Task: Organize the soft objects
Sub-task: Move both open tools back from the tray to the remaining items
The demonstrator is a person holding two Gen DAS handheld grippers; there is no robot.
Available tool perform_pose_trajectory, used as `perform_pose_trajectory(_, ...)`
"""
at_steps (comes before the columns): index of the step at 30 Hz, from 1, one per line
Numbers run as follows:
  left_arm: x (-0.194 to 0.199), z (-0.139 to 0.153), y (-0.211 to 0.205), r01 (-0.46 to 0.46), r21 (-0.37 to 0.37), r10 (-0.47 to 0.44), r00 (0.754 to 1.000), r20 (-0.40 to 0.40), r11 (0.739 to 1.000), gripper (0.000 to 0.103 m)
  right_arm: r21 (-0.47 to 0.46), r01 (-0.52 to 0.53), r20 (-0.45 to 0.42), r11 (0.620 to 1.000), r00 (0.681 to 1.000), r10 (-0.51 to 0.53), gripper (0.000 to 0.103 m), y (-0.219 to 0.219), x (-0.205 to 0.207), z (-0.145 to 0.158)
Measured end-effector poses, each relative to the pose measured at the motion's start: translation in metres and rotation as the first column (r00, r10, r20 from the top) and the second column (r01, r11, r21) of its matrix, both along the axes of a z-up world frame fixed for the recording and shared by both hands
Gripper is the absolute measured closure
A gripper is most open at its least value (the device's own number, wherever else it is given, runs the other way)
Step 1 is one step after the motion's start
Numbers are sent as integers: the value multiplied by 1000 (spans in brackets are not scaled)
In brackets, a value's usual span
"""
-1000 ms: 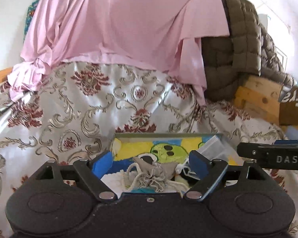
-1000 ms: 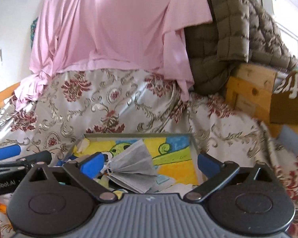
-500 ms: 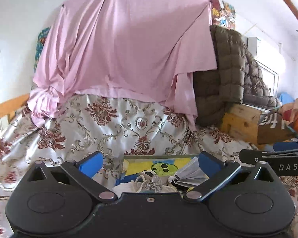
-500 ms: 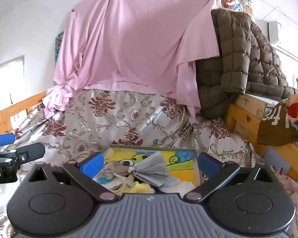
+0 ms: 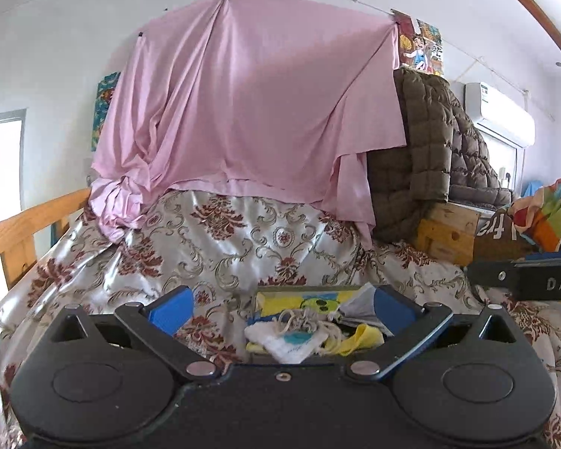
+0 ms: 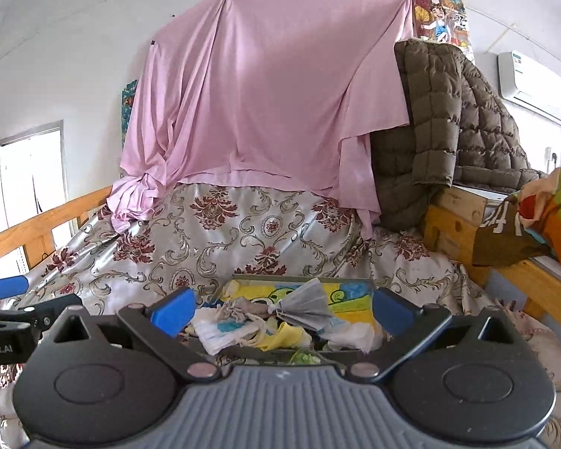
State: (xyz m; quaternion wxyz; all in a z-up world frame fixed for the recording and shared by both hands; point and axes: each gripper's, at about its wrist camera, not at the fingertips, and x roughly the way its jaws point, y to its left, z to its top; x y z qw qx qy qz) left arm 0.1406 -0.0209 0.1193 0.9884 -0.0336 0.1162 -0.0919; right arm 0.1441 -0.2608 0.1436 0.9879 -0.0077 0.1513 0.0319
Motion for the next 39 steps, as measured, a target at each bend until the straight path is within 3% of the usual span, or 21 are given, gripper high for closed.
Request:
perform_pose_trajectory(9, -24, -26, 7, -10, 31, 11, 999, -44, 999, 1, -14, 58, 8, 998, 998, -58, 0, 16, -32, -48)
perform_pose_trajectory(22, -24, -90, 15, 11, 113, 12, 979, -203, 994, 1, 69, 137, -155, 988, 980, -125, 0, 0, -44, -138)
perform_pose_trajectory(29, -29, -113, 13, 23, 134, 12, 966, -259, 991, 1, 89, 140, -225, 986, 967, -117, 0, 0, -47, -159)
perform_pose_trajectory(39, -33, -125, 9, 38, 162, 10, 959, -282, 986, 1, 73, 89, -238, 993, 969, -69, 0, 14, -44, -164)
